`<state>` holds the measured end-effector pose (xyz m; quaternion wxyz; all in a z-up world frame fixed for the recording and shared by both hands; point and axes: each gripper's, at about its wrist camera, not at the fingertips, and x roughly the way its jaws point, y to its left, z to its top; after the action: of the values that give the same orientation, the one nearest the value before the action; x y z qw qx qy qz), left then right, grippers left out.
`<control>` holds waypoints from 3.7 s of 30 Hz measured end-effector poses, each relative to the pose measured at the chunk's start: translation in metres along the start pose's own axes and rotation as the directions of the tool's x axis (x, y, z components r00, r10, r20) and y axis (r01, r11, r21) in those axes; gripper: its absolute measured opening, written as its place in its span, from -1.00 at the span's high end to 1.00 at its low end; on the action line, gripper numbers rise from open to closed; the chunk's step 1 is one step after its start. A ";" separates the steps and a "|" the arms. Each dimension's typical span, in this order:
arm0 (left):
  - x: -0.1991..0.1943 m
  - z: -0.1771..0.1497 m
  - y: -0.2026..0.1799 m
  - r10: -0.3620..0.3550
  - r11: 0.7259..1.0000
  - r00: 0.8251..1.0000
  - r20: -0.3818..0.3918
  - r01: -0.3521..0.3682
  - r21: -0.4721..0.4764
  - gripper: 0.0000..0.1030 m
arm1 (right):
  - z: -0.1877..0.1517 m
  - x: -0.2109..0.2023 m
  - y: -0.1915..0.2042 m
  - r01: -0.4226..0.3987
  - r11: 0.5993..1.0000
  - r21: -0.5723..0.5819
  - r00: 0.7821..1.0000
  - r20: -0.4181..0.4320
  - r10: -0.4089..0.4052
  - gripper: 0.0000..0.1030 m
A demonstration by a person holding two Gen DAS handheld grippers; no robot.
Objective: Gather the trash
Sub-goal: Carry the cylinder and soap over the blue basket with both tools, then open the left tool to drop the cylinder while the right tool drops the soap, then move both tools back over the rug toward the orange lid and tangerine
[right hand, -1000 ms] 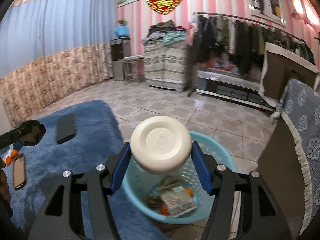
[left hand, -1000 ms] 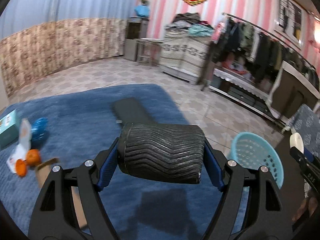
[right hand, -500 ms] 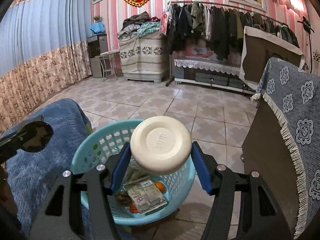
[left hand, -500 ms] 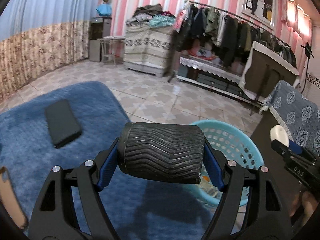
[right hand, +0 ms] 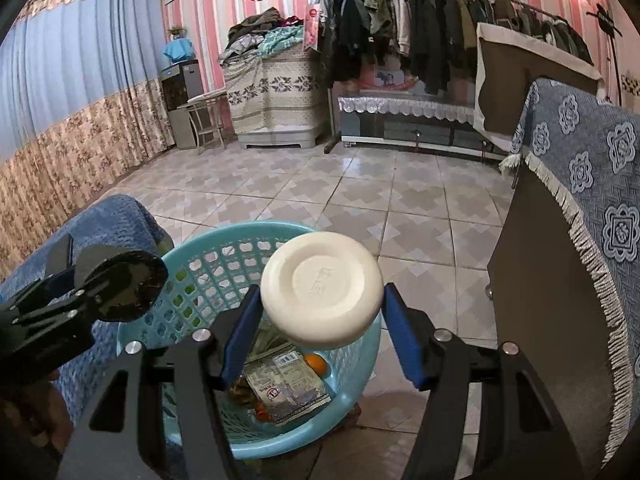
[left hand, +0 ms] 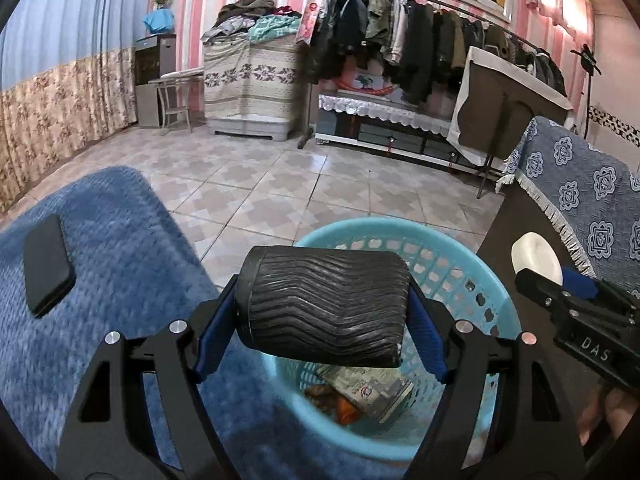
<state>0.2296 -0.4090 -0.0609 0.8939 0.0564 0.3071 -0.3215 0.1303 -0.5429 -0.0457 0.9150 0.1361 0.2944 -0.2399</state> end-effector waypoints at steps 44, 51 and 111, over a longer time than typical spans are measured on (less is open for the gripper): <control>-0.048 -0.005 0.105 0.235 0.969 0.971 0.053 -0.230 -0.088 -0.89 | -0.005 0.022 0.049 0.039 0.999 -0.036 0.999 0.017 -0.038 -0.72; -0.060 -0.009 0.113 0.253 0.964 0.965 0.061 -0.247 -0.094 -0.89 | 0.001 0.007 0.054 0.045 0.998 -0.045 0.997 0.071 -0.042 -0.92; -0.254 -0.139 0.305 0.555 0.781 0.832 -0.004 -0.523 -0.342 -0.89 | -0.050 -0.036 0.219 -0.273 0.913 -0.303 0.958 0.001 0.287 -0.92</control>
<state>0.1910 0.0097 -0.0538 0.9586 -0.0237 0.2838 0.0009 0.1946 -0.3241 -0.0398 0.9564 0.0309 0.2839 -0.0617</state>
